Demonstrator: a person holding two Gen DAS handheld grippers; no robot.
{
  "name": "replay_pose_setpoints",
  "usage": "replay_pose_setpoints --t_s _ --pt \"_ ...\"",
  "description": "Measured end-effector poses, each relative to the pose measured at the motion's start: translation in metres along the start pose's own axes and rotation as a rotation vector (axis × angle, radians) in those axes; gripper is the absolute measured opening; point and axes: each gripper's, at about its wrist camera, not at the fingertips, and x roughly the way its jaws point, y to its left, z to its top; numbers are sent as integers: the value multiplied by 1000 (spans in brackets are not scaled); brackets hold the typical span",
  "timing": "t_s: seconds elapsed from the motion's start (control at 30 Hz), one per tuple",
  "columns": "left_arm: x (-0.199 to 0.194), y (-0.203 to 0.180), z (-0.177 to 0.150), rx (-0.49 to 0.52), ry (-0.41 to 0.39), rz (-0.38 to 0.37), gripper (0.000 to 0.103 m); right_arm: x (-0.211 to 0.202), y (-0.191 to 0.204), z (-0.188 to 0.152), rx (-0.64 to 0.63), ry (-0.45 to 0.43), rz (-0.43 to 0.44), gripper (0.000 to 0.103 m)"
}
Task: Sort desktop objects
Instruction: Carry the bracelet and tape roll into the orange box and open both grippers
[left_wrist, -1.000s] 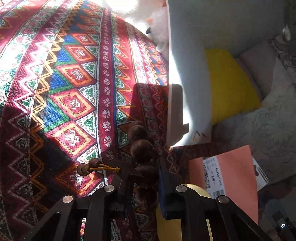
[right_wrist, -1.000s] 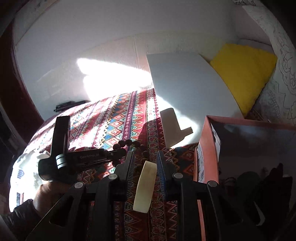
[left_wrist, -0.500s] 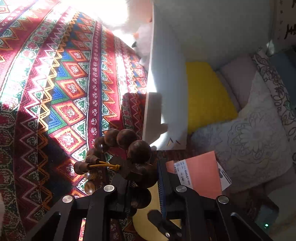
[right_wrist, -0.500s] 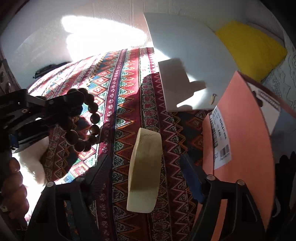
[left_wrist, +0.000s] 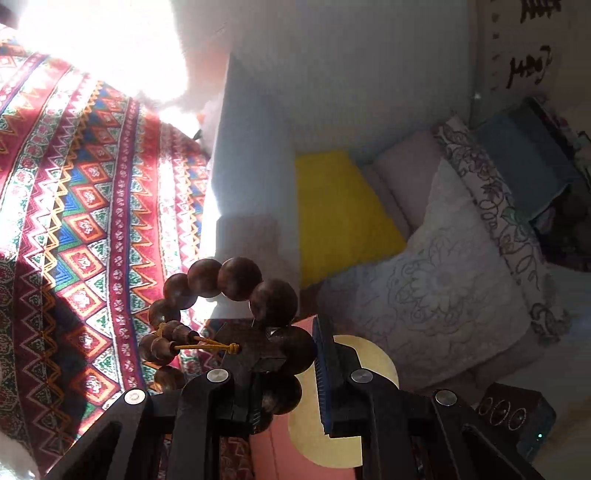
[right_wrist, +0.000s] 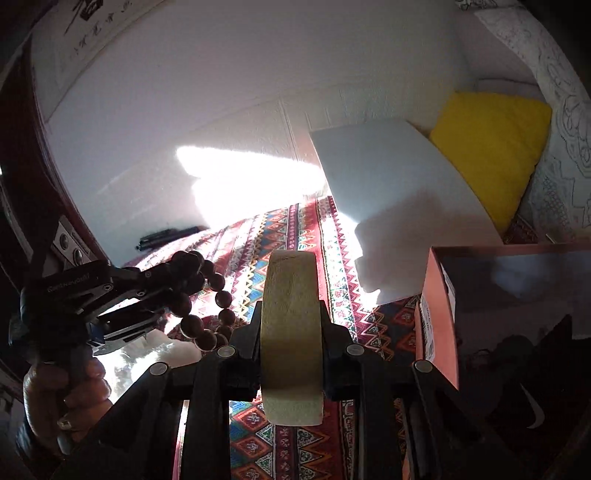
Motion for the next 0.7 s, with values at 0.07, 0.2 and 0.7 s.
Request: replay_pose_setpoints --t_s 0.07,0.2,0.7 --pt "-3 -20 -2 21 -1 -29 17 -20 -3 4 6 -45 2 25" --pt "-6 -65 -8 94 6 -74 17 -61 -13 9 13 -126 -9 25" --pt "69 -210 -67 347 179 -188 17 -173 -116 -6 127 -293 -234 25"
